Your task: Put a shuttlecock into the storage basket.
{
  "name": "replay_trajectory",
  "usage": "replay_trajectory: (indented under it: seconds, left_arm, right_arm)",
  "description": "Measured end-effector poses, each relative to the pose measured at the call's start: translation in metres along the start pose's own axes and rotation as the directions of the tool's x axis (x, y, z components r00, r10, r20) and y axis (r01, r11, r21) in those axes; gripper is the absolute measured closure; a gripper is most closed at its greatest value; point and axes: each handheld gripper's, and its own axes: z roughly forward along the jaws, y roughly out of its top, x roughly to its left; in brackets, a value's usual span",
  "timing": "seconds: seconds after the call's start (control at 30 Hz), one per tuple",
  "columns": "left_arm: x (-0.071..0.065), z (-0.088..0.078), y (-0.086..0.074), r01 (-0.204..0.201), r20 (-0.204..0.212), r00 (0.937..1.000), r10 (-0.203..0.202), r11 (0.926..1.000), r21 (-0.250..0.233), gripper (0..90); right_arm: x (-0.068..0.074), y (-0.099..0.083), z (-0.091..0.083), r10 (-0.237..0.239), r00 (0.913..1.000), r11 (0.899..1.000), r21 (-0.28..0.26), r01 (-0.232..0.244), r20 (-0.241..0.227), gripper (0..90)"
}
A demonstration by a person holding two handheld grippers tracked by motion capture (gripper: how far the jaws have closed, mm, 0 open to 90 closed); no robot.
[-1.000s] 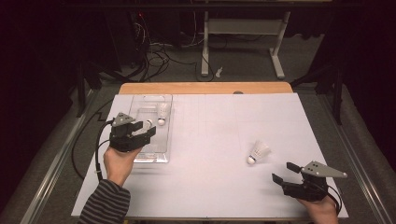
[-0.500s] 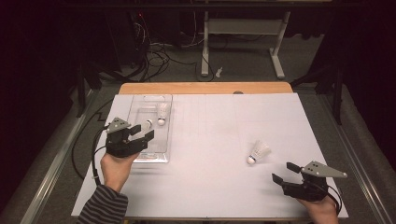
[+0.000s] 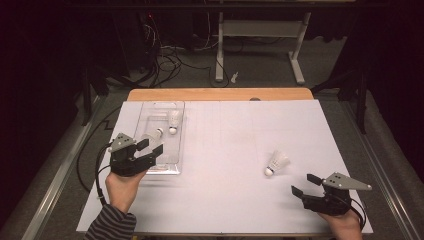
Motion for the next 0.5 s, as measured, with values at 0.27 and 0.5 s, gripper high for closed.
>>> replay_trajectory:
  seconds: [0.27,0.5]
  left_arm:
    - [-0.002,-0.005,-0.006,-0.002,0.0,1.0,0.002,1.0,-0.008,41.8]
    - [-0.002,-0.008,-0.013,0.006,-0.009,0.9999,-0.006,0.9999,-0.013,41.7]
  right_arm:
    - [0.0,0.0,0.0,0.004,1.0,1.0,-0.002,-0.004,0.0,26.6]
    - [-0.001,0.0,0.0,0.003,1.0,1.0,-0.005,-0.003,0.0,26.5]
